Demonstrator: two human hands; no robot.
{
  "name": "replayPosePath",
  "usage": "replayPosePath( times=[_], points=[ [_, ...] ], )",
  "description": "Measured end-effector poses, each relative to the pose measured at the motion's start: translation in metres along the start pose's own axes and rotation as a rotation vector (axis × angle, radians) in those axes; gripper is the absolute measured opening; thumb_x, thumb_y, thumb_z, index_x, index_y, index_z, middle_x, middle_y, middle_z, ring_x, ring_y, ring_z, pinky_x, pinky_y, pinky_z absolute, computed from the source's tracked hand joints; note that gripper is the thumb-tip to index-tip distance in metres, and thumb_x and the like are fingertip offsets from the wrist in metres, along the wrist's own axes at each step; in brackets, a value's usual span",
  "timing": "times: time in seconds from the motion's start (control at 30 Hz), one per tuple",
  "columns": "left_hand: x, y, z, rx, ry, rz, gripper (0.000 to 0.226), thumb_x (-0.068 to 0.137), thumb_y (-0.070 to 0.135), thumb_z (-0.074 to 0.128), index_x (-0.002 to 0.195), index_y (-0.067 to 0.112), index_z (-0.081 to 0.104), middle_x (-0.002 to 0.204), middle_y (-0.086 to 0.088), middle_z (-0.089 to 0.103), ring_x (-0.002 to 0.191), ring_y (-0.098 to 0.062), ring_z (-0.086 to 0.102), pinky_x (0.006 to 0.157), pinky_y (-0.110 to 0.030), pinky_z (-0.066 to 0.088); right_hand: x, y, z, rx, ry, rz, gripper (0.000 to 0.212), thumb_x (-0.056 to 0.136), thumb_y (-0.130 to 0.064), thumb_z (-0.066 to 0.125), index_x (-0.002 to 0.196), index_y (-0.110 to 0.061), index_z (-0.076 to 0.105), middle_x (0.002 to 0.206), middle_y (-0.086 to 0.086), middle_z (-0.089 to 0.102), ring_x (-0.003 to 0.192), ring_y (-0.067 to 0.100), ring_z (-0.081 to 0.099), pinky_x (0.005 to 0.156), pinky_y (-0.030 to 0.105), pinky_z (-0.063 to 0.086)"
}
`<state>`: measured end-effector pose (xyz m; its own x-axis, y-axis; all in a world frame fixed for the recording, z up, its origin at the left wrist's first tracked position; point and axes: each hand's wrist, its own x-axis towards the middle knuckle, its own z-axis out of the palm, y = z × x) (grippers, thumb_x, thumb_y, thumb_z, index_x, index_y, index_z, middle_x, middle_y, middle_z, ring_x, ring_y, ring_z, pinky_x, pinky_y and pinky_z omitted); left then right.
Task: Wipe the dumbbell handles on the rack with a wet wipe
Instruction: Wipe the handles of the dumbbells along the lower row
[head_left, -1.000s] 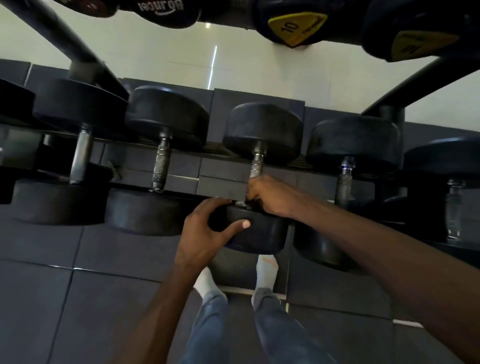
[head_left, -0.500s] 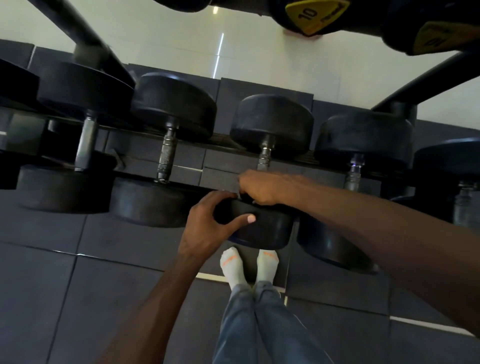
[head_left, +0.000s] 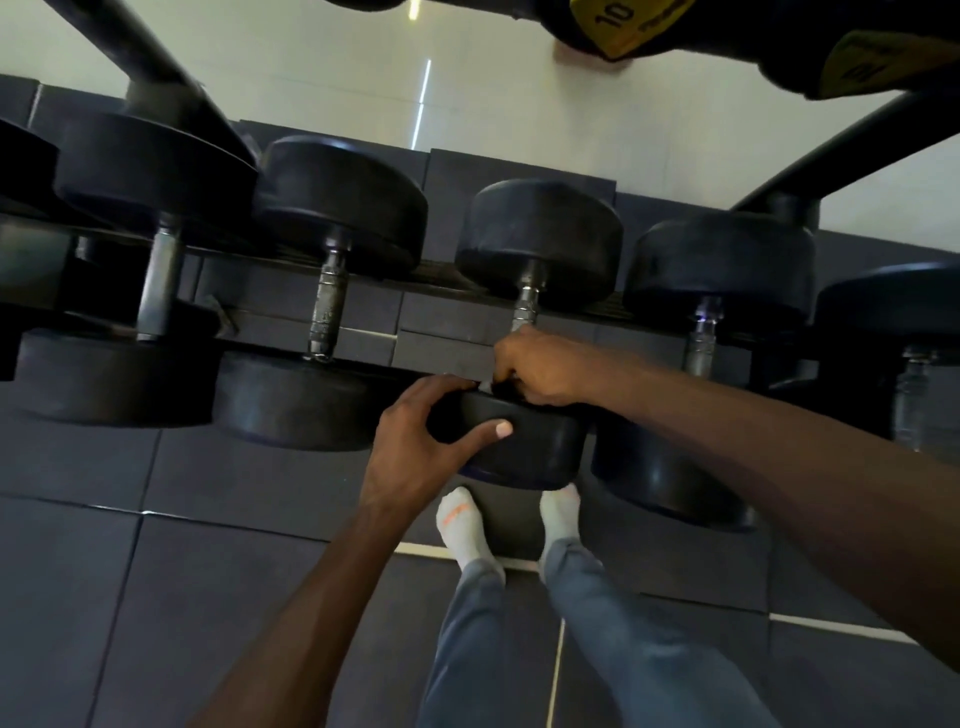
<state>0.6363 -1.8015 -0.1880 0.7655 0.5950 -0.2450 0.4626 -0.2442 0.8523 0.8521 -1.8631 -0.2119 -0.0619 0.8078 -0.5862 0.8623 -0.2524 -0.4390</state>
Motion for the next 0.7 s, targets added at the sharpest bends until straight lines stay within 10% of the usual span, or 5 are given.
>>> replayPosePath(
  times=[0.3,0.7],
  points=[
    [0.001,0.002,0.002,0.000,0.023,-0.013,0.065,0.074,0.067,0.079,0.122,0.025,0.069,0.121,0.016,0.065,0.114,0.005,0.059,0.097,-0.026,0.054,0.001,-0.031,-0.022,-0.110,-0.033,0.040,0.019,0.096,-0.014,0.060,0.110,-0.008,0.071,0.110,0.013,0.062,0.099,0.029,0.063,0.080,0.037,0.053],
    [-0.002,0.003,0.004,-0.044,0.027,-0.040,0.058,0.074,0.056,0.084,0.122,0.026,0.068,0.121,0.015,0.065,0.115,0.001,0.060,0.096,-0.028,0.055,-0.049,0.018,0.030,0.483,0.374,0.216,0.012,0.082,-0.004,0.078,0.090,-0.013,0.080,0.088,0.002,0.078,0.080,0.010,0.072,0.079,0.034,0.058]
  ],
)
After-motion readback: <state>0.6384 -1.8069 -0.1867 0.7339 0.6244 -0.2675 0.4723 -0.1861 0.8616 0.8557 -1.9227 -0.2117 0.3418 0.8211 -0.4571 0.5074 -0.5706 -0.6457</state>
